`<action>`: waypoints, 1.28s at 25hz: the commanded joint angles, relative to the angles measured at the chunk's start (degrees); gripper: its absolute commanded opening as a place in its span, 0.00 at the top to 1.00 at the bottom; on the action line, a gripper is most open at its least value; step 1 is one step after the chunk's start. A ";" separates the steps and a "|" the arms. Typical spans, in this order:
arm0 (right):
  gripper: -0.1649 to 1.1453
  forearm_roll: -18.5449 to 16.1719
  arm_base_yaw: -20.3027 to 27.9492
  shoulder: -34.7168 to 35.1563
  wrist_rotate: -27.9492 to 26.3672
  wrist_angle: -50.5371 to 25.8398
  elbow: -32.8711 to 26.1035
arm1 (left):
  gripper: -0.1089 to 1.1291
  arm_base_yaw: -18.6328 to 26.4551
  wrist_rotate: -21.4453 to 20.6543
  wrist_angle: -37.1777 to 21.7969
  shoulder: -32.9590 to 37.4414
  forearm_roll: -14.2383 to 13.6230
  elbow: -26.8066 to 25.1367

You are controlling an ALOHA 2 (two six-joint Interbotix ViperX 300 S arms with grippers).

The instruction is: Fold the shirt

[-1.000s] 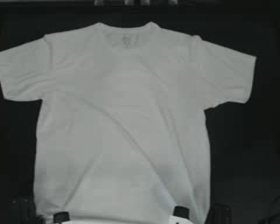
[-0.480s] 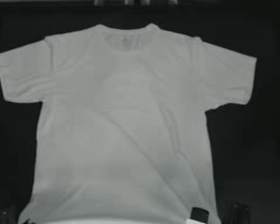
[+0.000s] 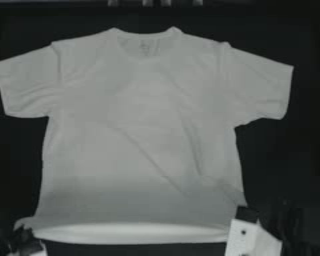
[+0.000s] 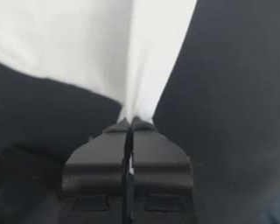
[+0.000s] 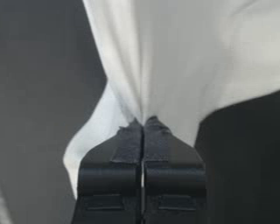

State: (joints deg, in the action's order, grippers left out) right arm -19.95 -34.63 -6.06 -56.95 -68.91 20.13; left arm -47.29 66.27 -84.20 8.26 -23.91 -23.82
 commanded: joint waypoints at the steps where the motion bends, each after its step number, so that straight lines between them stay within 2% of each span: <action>1: 0.82 1.41 4.66 -5.36 4.22 -0.18 1.32 | 0.87 3.52 -3.43 -0.70 6.68 -1.23 -2.02; 7: 0.83 2.72 13.80 -10.11 13.80 -1.32 4.22 | 0.87 11.87 -11.34 -0.79 13.36 -4.66 -6.15; 11: 0.83 2.29 19.78 -12.74 19.34 -1.49 5.63 | 0.87 18.72 -17.14 -0.79 17.67 -5.10 -8.96; 16: 0.83 2.99 29.53 -14.77 28.83 -0.62 6.24 | 0.87 28.83 -24.61 0.62 23.20 -8.17 -11.95; 19: 0.83 3.25 36.47 -15.03 34.98 1.76 6.33 | 0.87 35.86 -29.71 4.57 25.75 -8.53 -13.54; 24: 0.83 3.52 45.62 -14.59 42.01 7.82 6.77 | 0.87 49.31 -38.06 12.48 28.48 -8.26 -16.44; 29: 0.83 6.68 54.14 -11.95 49.31 11.69 6.06 | 0.87 60.38 -44.03 20.83 27.42 -7.91 -19.07; 32: 0.83 7.29 58.10 -9.93 51.86 14.94 5.80 | 0.87 66.01 -47.11 24.61 25.93 -7.65 -19.42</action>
State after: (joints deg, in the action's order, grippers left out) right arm -12.92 21.71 -15.73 -5.80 -55.46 27.33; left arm 16.08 19.69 -61.00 34.72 -31.55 -43.68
